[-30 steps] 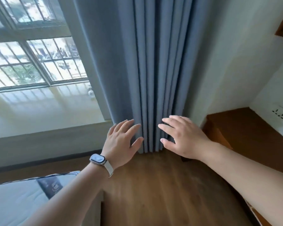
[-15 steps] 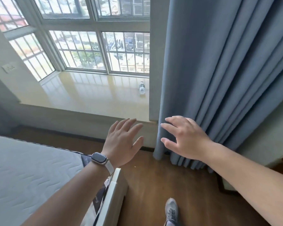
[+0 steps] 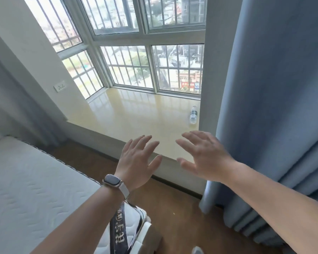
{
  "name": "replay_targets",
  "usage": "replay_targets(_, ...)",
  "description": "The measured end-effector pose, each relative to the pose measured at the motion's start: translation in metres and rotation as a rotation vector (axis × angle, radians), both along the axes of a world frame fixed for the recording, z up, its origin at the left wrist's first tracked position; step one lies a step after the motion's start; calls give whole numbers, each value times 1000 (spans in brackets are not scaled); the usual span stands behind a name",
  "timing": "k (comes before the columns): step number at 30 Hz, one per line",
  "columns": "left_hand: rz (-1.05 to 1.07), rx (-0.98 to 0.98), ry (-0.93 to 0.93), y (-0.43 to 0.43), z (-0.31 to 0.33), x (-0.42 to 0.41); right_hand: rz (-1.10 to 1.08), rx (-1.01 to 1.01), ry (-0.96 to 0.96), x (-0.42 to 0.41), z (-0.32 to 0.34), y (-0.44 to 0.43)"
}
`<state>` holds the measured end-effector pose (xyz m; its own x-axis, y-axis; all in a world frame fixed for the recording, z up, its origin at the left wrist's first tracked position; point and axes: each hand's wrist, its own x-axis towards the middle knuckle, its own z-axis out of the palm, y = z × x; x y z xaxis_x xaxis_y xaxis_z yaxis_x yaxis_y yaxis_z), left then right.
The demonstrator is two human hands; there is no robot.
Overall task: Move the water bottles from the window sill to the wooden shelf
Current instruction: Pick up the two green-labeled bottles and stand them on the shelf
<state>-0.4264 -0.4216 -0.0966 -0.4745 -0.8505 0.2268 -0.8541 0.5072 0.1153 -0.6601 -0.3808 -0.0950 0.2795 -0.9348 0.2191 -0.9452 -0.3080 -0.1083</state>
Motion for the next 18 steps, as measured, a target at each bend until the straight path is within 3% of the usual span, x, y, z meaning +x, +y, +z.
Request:
replay_targets(6, 64, -33, -20, -50, 14, -28, 65, -37, 55, -34, 22, -78)
replay_targets(18, 148, -17, -96, -114, 31, -49, 128, -81, -10, -63, 25, -153)
